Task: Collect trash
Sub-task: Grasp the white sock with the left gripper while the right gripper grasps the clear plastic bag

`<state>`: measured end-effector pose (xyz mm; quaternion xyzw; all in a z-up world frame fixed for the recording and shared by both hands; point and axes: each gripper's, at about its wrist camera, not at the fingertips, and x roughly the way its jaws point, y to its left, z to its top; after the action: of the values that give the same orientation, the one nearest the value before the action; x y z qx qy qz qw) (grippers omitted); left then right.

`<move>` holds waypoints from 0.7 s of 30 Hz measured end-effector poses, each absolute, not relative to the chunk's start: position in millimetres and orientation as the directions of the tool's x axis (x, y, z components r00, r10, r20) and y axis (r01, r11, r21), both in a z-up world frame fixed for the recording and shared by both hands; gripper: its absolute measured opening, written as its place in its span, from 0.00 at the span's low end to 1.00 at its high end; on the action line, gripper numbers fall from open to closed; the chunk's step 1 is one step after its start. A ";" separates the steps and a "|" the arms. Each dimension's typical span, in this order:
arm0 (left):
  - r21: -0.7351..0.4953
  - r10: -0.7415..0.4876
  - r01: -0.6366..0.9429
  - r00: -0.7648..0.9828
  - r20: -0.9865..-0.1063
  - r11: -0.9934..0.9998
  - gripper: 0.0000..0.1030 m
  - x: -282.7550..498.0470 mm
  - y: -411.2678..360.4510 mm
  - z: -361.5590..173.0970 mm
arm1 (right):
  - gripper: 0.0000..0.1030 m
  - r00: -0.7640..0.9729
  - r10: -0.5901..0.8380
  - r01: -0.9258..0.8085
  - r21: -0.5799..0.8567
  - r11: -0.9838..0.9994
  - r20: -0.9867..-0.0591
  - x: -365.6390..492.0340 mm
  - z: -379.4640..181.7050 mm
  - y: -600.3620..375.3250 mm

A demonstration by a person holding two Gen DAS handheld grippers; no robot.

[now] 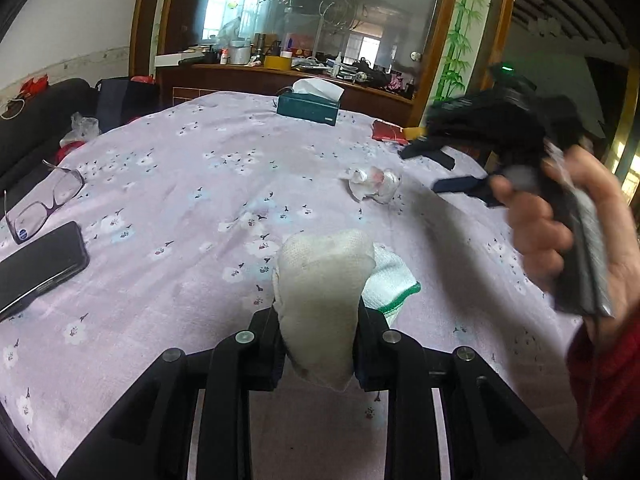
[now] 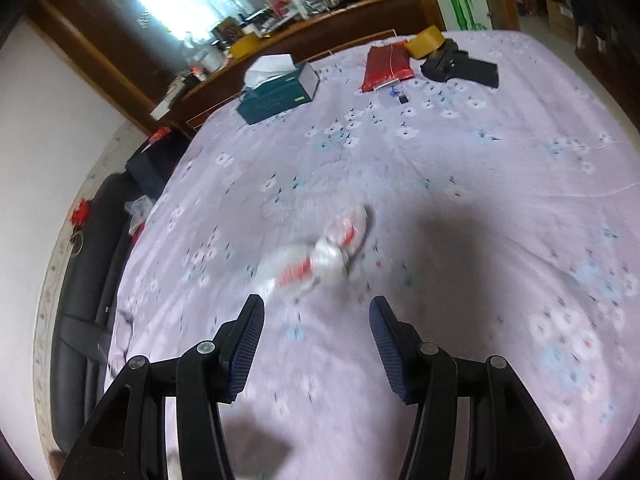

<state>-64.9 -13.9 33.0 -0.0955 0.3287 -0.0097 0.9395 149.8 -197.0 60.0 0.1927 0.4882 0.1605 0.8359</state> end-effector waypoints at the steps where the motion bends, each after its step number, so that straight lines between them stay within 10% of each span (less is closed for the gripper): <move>1: -0.181 -0.076 -0.048 0.783 -0.618 0.982 0.24 -65.2 -14.3 32.9 | 0.57 0.471 0.450 -0.065 0.479 0.875 -0.759 159.8 56.5 -192.9; 21: -0.199 -0.079 -0.065 0.767 -0.637 0.978 0.24 -62.2 -10.9 29.0 | 0.23 0.472 0.415 -0.108 0.416 0.903 -0.778 170.8 43.8 -173.0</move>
<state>-62.2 -10.9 29.0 -0.1052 0.3417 -0.0037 0.9339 170.8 -173.0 43.8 0.1564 0.4898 0.1550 0.8436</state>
